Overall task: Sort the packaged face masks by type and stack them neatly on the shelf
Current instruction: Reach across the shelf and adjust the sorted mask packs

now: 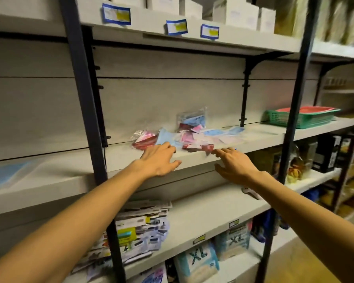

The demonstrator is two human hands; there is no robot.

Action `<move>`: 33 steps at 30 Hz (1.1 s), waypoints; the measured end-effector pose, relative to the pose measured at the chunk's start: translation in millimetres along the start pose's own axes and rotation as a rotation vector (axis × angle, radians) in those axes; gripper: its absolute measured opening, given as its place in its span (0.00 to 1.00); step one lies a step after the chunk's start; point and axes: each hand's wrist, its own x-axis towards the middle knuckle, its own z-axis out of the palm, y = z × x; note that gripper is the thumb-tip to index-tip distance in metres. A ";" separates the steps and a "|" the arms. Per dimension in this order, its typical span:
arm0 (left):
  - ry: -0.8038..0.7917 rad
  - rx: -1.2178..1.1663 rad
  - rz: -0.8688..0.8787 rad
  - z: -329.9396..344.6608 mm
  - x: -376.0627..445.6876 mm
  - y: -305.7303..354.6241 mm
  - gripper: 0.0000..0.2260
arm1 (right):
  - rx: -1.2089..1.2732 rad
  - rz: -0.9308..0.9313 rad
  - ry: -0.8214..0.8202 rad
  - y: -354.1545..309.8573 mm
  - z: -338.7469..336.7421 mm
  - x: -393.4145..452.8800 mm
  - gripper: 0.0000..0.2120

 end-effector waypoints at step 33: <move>0.060 0.194 -0.303 99.6 394.7 19.7 0.31 | 0.499 0.273 -0.278 299.5 159.3 312.9 0.46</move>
